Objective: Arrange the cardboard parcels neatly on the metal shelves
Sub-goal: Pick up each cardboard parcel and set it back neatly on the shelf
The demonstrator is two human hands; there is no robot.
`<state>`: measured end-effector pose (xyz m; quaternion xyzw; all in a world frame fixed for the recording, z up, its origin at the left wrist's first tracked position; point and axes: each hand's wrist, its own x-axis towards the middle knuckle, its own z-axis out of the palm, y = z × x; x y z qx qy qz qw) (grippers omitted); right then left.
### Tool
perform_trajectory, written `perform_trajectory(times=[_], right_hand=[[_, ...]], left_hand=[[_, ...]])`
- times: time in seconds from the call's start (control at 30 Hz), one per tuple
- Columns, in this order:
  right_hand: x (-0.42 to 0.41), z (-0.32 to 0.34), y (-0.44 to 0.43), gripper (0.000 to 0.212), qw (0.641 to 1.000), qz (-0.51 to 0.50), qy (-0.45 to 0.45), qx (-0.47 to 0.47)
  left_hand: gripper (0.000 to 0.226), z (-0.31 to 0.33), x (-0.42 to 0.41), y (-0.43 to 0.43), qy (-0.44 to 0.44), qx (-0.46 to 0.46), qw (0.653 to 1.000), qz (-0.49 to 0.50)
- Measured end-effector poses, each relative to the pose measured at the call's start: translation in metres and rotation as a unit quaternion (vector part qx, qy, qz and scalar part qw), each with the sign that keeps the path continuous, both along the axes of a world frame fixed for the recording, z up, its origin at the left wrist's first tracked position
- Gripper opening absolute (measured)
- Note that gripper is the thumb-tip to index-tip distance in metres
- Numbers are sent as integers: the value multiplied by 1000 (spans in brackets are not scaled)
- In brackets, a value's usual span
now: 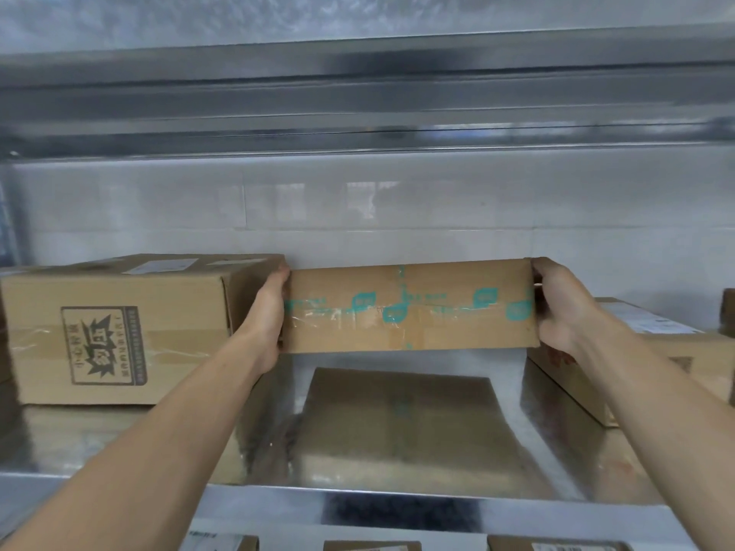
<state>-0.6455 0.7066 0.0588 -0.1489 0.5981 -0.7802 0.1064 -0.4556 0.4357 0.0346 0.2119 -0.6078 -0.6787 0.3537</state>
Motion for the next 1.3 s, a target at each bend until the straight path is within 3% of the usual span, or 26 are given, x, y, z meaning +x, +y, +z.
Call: perform_trajectory(times=[0.57, 0.77, 1.07, 1.2, 1.3], right_hand=[[-6, -5, -2, 18, 999, -8, -39, -14], [-9, -14, 0, 18, 998, 4, -55, 5], [-13, -30, 8, 14, 989, 61, -98, 97], [-17, -31, 8, 18, 985, 73, -93, 129], [-21, -28, 8, 27, 982, 77, -84, 152]], left_hand=[[38, -1, -5, -1, 14, 14, 1000, 1], [25, 4, -1, 0, -1, 10, 1000, -16], [35, 3, 1, -9, -116, -2, 992, -47], [4, 4, -6, -12, -167, -7, 986, -25], [23, 6, -14, -22, -227, -26, 973, -28]])
